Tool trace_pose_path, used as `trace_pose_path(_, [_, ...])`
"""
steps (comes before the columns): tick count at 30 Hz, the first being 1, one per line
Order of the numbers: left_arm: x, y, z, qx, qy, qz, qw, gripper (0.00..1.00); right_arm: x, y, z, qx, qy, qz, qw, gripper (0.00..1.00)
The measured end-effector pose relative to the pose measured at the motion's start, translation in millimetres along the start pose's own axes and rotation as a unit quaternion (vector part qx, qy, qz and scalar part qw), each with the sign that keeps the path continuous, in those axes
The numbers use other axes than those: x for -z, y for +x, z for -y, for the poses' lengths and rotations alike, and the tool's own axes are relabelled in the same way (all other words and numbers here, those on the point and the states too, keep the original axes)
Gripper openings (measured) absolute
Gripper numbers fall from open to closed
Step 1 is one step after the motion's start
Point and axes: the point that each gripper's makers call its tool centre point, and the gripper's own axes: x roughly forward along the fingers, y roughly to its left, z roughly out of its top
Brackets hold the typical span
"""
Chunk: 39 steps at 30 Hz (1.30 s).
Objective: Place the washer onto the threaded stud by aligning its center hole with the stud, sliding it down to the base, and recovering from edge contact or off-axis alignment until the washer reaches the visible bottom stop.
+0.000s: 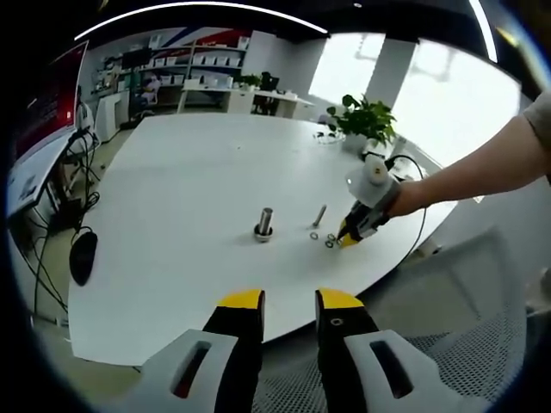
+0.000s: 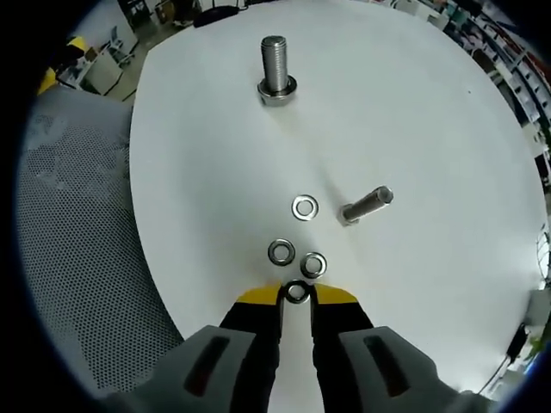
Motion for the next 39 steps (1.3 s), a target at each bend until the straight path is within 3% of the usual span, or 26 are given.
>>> trace_pose_path(10, [-0.5, 0.0, 0.9, 0.002, 0.000, 0.001, 1.0000, 0.21, 1.1, -0.7, -2.1, -0.008, -0.015, 0.017, 0.9997, 0.16])
trace_pose_path(20, [-0.7, 0.1, 1.2, 0.002, 0.000, 0.001, 1.0000, 0.21, 1.8, -0.1, -2.3, -0.010, -0.027, 0.008, 0.9996, 0.18])
trace_pose_path(23, [-0.4, 0.2, 1.3, 0.002, 0.001, 0.000, 1.0000, 0.21, 1.4, 0.1, -1.2, -0.010, -0.008, 0.010, 0.9999, 0.17])
trace_pose_path(31, [-0.5, 0.2, 1.4, 0.003, 0.001, 0.001, 1.0000, 0.21, 1.3, -0.9, -3.1, -0.008, -0.007, 0.018, 0.9998, 0.17])
trace_pose_path(39, [-0.4, 0.1, 2.0, 0.004, 0.001, 0.001, 1.0000, 0.21, 0.5, -1.4, -2.6, 0.001, -0.023, 0.015, 0.9996, 0.15])
